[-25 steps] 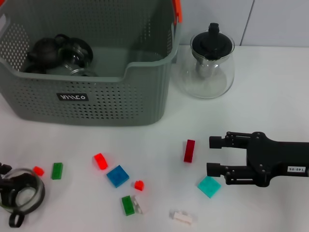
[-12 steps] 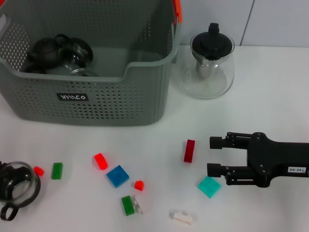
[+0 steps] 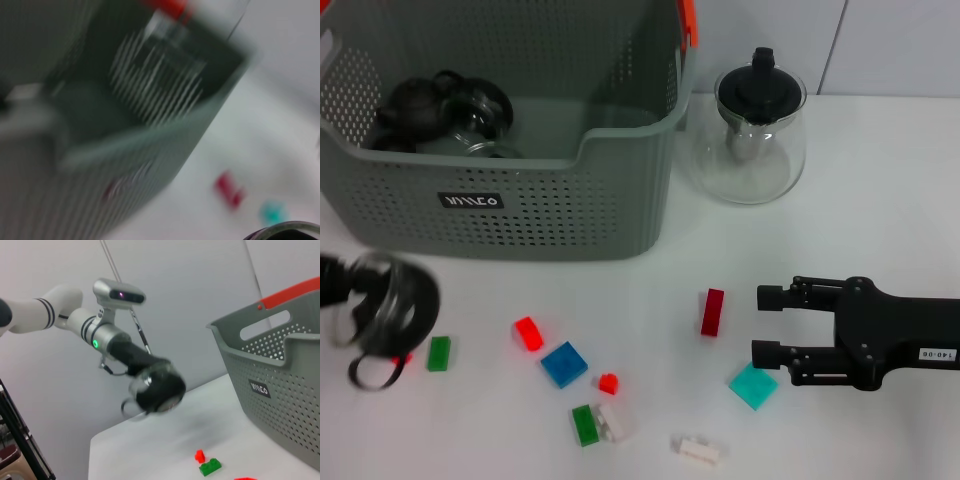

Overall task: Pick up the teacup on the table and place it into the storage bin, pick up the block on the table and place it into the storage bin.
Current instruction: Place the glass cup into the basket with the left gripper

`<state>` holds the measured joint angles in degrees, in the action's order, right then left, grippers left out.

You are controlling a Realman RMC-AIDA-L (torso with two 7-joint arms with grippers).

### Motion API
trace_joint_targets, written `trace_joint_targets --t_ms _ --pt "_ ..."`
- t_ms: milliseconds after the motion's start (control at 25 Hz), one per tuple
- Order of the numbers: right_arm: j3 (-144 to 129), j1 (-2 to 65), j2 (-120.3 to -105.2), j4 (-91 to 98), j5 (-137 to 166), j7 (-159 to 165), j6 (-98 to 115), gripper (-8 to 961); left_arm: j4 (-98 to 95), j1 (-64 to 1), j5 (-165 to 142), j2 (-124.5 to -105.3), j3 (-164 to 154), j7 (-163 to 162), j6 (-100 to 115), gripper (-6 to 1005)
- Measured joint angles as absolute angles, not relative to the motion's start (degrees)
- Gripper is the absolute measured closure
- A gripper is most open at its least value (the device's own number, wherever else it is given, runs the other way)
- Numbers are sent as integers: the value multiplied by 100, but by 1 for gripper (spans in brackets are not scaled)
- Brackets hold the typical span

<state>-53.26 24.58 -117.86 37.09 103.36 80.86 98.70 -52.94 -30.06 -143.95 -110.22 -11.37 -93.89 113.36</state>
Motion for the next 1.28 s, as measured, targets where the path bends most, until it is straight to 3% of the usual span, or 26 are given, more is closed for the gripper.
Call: trace_joint_targets --t_ms 80,400,720,1000,1280 --pt "-5326 2450 -11786 3709 10336 8073 9870 163 -4901 -3145 -14227 -10932 -637 -9365 11488 943" --pt "-5326 2443 -11786 3708 10336 8058 9874 162 -4255 -3399 -11829 -10879 -130 -10305 11440 933" --pt "-5326 2494 -11786 3637 10336 8072 9885 162 -5192 -4029 -11867 -10890 -2383 -11681 8626 922" --pt "-5326 2539 -11813 3638 10336 8081 9890 163 -5619 -4465 -13766 -10907 -4083 -12994 7259 913" --pt "-5348 2818 -11898 3631 10336 8093 9873 163 -5467 -4477 -15355 -11200 -4427 -13361 6641 904"
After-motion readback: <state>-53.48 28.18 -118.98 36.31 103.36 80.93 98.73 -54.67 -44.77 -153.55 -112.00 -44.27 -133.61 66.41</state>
